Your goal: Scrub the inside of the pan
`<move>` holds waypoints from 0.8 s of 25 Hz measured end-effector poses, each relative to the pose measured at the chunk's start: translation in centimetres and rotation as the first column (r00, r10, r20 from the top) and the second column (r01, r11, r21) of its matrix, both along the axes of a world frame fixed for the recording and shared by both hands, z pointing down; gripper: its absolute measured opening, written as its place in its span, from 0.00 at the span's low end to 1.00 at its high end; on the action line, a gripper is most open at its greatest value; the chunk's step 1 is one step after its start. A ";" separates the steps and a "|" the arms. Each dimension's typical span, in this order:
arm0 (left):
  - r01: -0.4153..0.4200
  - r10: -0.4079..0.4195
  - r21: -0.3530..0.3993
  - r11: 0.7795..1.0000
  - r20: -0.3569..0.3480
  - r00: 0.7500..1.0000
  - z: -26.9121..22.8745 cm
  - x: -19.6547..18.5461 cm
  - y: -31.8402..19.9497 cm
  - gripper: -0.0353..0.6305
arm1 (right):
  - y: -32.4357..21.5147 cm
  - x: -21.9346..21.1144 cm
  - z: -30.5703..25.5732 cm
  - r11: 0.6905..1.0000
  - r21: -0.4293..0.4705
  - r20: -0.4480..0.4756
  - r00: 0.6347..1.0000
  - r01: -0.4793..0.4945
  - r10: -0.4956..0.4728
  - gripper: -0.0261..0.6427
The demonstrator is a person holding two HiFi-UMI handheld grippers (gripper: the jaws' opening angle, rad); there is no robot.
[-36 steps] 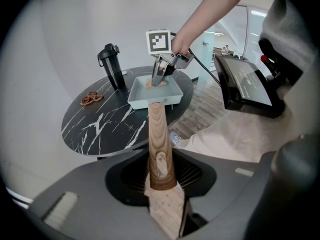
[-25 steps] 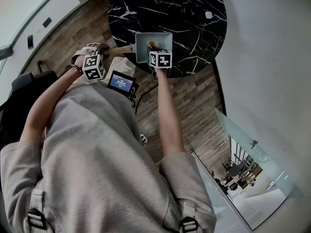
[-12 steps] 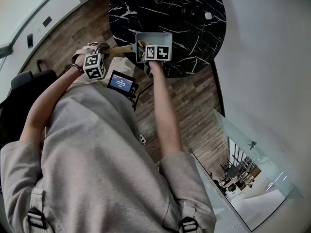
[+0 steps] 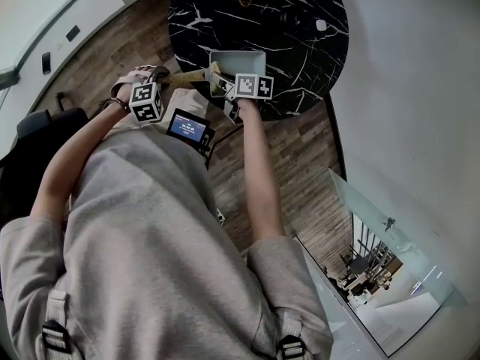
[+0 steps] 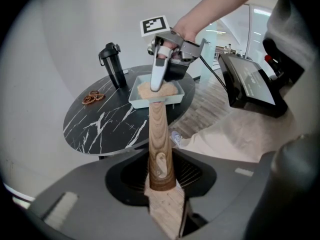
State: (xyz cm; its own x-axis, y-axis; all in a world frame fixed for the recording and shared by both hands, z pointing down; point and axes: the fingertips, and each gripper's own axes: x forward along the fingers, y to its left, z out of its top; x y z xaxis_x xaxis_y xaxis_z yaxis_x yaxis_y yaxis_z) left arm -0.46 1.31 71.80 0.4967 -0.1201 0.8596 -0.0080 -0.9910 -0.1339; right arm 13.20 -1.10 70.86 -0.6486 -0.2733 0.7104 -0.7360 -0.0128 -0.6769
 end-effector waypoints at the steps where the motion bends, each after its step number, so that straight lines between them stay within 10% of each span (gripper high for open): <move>1: -0.001 0.001 0.001 1.000 0.001 1.000 0.0 0.0 0.0 0.24 | 0.0 -0.4 -0.9 1.000 0.021 0.037 0.999 0.006 -0.007 0.13; 6: -0.005 0.005 -0.009 1.000 -0.005 1.000 -0.2 0.1 0.1 0.24 | -0.5 -0.7 -4.9 0.989 0.150 0.145 0.989 0.019 -0.041 0.13; 11: -0.005 0.005 -0.010 1.000 -0.009 1.000 -0.2 0.1 0.1 0.24 | -1.8 5.6 -5.1 0.965 0.249 -0.197 0.980 0.077 -0.027 0.13; 14: -0.003 0.002 -0.014 1.000 -0.010 1.000 -0.2 0.1 0.1 0.24 | -1.5 9.9 -3.9 0.960 0.192 -0.470 0.878 0.202 -0.091 0.13; 16: 0.001 -0.001 -0.016 1.000 -0.012 1.000 -0.2 0.0 0.1 0.24 | -0.7 12.1 -2.7 0.941 0.087 -0.634 0.747 0.327 -0.200 0.13; 18: 0.005 -0.005 -0.016 1.000 -0.013 1.000 -0.2 0.0 0.1 0.24 | 0.0 13.2 -1.5 0.909 -0.025 -0.712 0.631 0.417 -0.309 0.13; 20: 0.007 -0.007 -0.014 1.000 -0.012 1.000 -0.1 0.0 0.1 0.24 | 0.4 13.4 -0.2 0.892 -0.092 -0.714 0.595 0.442 -0.368 0.13</move>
